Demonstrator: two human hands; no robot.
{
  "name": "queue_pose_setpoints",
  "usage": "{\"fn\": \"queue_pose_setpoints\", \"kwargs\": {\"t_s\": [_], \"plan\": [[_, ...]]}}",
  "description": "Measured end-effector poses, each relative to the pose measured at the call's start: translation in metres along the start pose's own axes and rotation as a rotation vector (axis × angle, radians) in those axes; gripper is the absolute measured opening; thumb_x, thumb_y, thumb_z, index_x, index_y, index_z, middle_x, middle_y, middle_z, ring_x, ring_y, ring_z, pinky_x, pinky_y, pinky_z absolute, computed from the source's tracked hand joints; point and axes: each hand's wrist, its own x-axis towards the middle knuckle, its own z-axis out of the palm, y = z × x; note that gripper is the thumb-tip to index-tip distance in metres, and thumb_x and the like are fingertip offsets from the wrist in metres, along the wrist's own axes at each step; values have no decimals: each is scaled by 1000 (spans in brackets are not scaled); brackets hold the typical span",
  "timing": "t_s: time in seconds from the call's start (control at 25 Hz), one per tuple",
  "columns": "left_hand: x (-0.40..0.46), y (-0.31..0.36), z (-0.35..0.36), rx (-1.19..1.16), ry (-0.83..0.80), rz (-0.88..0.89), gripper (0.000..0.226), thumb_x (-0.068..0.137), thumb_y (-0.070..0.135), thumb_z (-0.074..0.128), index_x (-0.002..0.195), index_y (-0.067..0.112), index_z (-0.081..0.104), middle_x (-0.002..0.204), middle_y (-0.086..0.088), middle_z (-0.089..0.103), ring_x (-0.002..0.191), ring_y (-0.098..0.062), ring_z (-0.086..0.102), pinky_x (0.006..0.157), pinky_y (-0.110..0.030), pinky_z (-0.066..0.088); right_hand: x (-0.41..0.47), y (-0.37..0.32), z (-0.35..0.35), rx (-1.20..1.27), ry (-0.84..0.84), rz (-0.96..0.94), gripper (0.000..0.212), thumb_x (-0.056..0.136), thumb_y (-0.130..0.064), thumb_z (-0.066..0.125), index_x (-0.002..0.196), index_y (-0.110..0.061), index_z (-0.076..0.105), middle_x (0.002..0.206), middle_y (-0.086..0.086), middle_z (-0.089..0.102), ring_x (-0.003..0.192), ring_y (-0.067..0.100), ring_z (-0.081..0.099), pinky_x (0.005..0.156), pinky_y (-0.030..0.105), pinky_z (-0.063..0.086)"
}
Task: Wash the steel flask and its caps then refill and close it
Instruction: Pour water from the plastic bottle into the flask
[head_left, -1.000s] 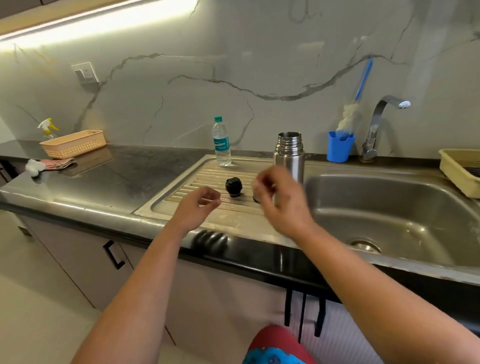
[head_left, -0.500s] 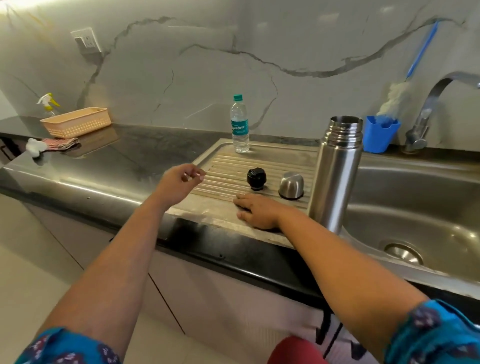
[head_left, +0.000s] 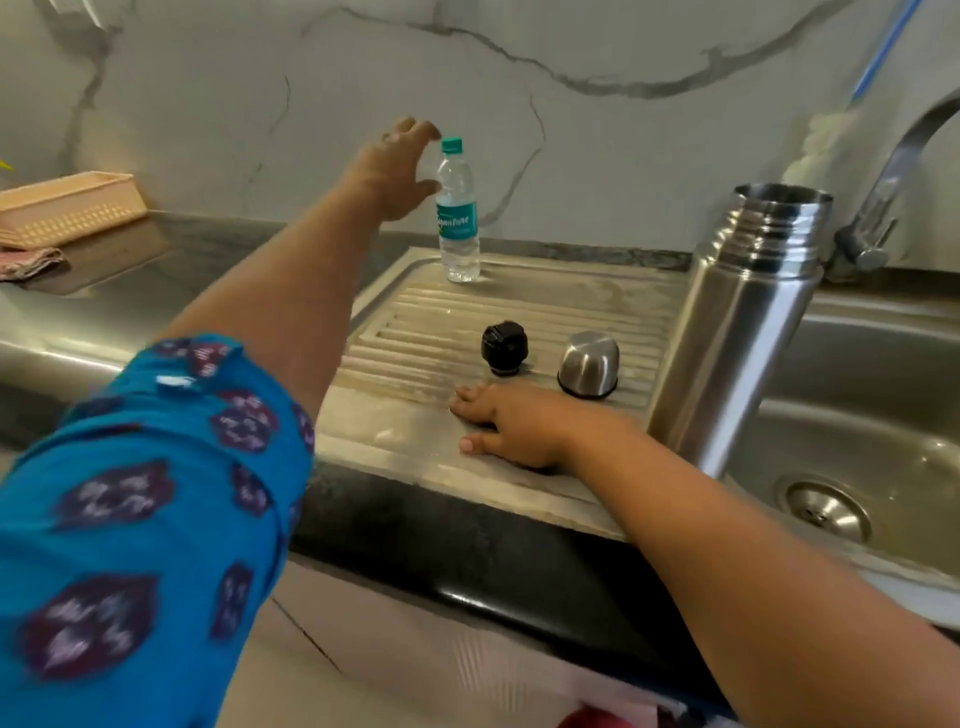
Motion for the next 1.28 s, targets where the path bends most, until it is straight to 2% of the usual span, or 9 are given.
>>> {"fn": "queue_pose_setpoints", "kwargs": {"t_s": [0.16, 0.28, 0.44, 0.56, 0.72, 0.88, 1.08, 1.16, 1.28], "plan": [[42, 3, 16, -44, -64, -75, 72, 98, 22, 61, 157, 16, 21, 165, -8, 16, 150, -32, 17, 121, -42, 16, 1, -6, -1, -17, -20, 11, 62, 103, -38, 37, 155, -20, 8, 162, -4, -4, 149, 17, 2, 118, 33, 5], [64, -1, 27, 0, -145, -82, 71, 102, 19, 54, 160, 21, 12, 167, -4, 7, 153, -30, 10, 122, -45, 12, 4, -6, 0, -27, -11, 20, 62, 103, -37, 36, 155, -20, 7, 162, -3, -4, 149, 19, 2, 118, 33, 5], [75, -3, 34, 43, -172, -98, 56, 105, 18, 46, 157, 17, 25, 160, -10, 29, 145, -34, 30, 119, -45, 24, 7, -8, 1, -27, -30, 38, 62, 104, -37, 35, 155, -19, 5, 162, 0, -5, 149, 21, -1, 118, 33, 2], [75, 4, 31, -6, -77, -89, 46, 101, 22, 55, 145, 13, 45, 143, -13, 44, 130, -34, 47, 112, -44, 36, 8, -7, 0, -31, -51, 48, 63, 104, -36, 35, 155, -19, 4, 162, 0, -6, 149, 21, -3, 119, 36, 2], [52, 11, 19, -17, -36, -69, 38, 97, 23, 62, 132, 9, 57, 133, -18, 49, 122, -36, 49, 106, -42, 38, 8, -9, -2, -43, -98, 68, 63, 104, -35, 35, 154, -17, 2, 162, 1, -8, 149, 22, -4, 121, 41, 5], [-5, -1, -10, -54, 57, -125, 31, 94, 23, 65, 121, 7, 62, 122, -19, 61, 112, -36, 56, 95, -38, 42, 8, -8, -4, -53, -84, 50, 64, 103, -35, 36, 155, -15, 3, 162, 2, -5, 149, 24, 0, 119, 39, 7], [-89, 25, -87, -73, 134, -117, 30, 93, 30, 67, 116, 10, 66, 116, -12, 65, 103, -31, 59, 88, -37, 43, 7, -5, -3, -50, -60, 38, 62, 103, -36, 37, 155, -15, 10, 162, 1, -2, 148, 26, 11, 119, 41, 15], [-127, 47, -120, -54, 123, -167, 31, 92, 38, 67, 114, 15, 68, 116, -9, 67, 100, -27, 61, 88, -36, 44, 6, -5, -4, -56, -49, 75, 60, 102, -37, 40, 153, -12, 19, 162, 5, 8, 144, 30, 23, 116, 43, 23], [-190, 80, -165, -59, 154, -221, 29, 90, 41, 68, 109, 19, 70, 107, -2, 69, 88, -19, 59, 85, -34, 43, -2, -20, 1, -19, 24, 167, 46, 99, -34, 49, 134, -5, 47, 145, 14, 43, 124, 33, 48, 101, 38, 41]]}}
